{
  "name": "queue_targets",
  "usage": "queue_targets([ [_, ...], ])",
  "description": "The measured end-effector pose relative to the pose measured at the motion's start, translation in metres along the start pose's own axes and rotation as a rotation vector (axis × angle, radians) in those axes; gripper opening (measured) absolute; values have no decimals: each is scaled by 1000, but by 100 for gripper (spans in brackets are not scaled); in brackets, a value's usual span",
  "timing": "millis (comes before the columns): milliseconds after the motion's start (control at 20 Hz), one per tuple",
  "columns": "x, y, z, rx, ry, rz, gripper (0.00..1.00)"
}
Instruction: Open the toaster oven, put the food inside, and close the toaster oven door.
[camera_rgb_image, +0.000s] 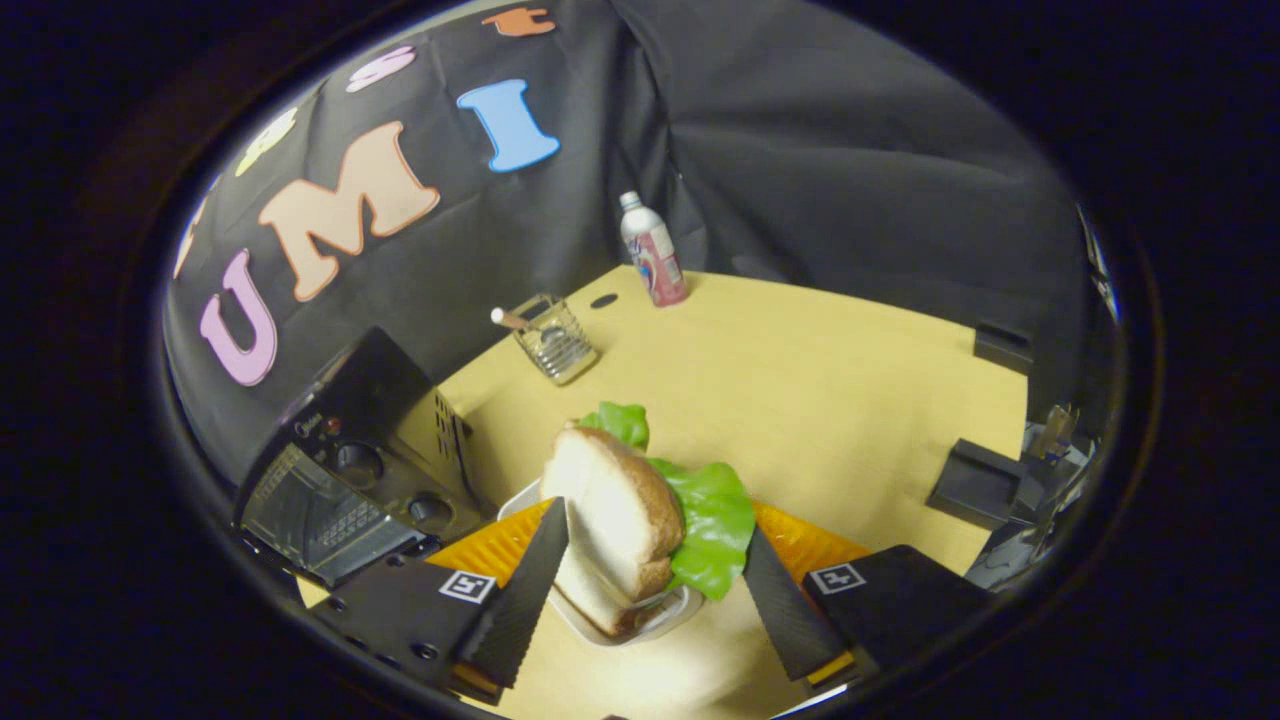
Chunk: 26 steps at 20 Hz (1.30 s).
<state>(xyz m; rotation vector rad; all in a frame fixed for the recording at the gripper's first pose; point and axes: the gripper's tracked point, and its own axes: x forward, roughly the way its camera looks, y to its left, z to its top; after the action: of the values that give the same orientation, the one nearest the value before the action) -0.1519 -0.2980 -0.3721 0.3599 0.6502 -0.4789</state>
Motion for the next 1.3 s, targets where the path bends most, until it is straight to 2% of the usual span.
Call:
queue_targets([
  [150,2,4,1,36,1,15,67],
  [400,-7,19,7,85,-10,91,40],
  [500,-9,21,9,81,-9,88,29],
  [650,-15,28,18,114,-38,87,29],
  [1000,-60,66,56,308,-178,180,29],
  [1150,-82,90,51,364,-191,221,29],
  [1300,-103,129,34,434,-165,309,29],
])
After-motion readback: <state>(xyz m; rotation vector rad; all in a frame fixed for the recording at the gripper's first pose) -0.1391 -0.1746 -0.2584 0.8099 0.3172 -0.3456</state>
